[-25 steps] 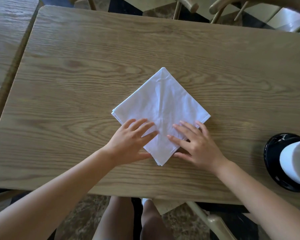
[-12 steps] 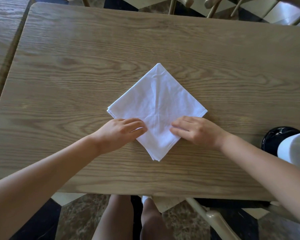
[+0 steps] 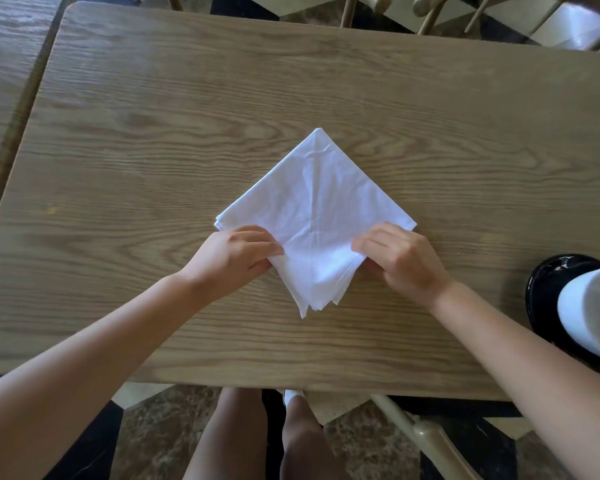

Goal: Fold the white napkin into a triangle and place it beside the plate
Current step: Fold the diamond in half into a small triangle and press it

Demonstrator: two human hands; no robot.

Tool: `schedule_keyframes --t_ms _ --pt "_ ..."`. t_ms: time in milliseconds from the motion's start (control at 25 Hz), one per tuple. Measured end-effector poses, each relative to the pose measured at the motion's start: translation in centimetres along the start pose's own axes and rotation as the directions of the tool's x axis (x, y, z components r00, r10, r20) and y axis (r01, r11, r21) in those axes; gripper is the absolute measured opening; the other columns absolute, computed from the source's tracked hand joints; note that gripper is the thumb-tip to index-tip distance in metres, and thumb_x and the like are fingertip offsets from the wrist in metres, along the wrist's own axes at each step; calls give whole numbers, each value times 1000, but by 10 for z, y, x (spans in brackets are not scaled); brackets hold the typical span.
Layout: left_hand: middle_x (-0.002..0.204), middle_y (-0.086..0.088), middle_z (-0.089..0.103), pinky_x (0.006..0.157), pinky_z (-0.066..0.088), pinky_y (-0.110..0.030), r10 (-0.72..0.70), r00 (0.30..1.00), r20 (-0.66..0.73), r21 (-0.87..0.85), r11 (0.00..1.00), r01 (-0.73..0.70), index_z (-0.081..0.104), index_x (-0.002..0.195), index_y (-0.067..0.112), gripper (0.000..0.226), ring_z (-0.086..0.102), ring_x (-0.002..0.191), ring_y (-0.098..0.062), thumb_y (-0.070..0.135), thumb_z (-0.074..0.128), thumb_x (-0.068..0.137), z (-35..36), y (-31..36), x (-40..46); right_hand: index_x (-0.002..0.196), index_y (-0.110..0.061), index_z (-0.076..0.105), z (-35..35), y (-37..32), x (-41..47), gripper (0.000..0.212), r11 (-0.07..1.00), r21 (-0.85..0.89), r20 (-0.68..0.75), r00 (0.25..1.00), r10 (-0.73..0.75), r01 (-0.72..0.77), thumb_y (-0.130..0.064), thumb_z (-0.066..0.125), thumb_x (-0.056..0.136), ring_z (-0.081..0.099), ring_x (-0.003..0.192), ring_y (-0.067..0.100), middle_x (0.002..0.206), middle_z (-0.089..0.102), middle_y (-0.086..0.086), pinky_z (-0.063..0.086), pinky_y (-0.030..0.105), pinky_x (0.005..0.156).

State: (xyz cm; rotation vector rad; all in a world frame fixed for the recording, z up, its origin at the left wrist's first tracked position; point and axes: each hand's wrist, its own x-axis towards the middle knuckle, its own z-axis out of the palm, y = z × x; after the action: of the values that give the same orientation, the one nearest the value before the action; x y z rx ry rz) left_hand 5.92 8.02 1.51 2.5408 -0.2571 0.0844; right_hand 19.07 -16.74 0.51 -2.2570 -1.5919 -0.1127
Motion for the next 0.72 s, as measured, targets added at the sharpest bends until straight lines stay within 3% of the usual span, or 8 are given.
schedule_keyframes --t_ms 160,280,400,520,600,720 --pt "89 0 74 59 57 -32 17 987 160 -26 1000 -13 75 91 12 26 68 88 -17 -2 76 69 -8 7 -14 86 -4 71 -5 -16 -20 19 996 -16 52 995 -91 92 6 56 80 68 78 27 87 73 8 57 33 63" --pt "91 3 73 67 55 -30 -129 973 192 -105 983 151 75 93 17 25 67 86 -14 2 74 73 -11 10 -16 86 -4 71 -7 -23 -24 15 992 109 53 997 59 -64 3 63 77 68 76 27 84 72 8 56 34 66" --pt "75 0 70 64 48 -30 -293 954 -56 -192 941 278 72 84 12 9 64 68 -22 7 71 77 -13 10 -2 85 -4 68 -10 -28 -5 10 848 347 -40 897 440 -401 -12 64 80 63 67 22 74 69 8 49 29 65" --pt "75 -3 66 61 44 -31 -409 862 -299 -151 913 380 68 88 11 6 58 68 -25 14 67 82 -9 8 20 84 -5 63 -7 -24 22 10 697 421 -92 736 670 -581 -15 65 84 53 63 14 71 65 6 41 29 64" --pt "84 -3 65 61 42 -28 -453 827 -333 -91 888 450 67 97 13 13 58 77 -24 16 63 86 0 6 28 83 -6 64 -2 -21 35 8 640 355 -78 661 747 -681 -13 66 82 57 72 24 77 67 7 43 40 72" --pt "90 -4 64 62 37 -27 -477 809 -345 -42 869 494 66 105 11 19 59 88 -27 14 61 87 15 4 32 82 -9 66 9 -24 41 8 612 172 -112 602 791 -772 -16 68 79 53 91 31 92 63 9 36 40 80"
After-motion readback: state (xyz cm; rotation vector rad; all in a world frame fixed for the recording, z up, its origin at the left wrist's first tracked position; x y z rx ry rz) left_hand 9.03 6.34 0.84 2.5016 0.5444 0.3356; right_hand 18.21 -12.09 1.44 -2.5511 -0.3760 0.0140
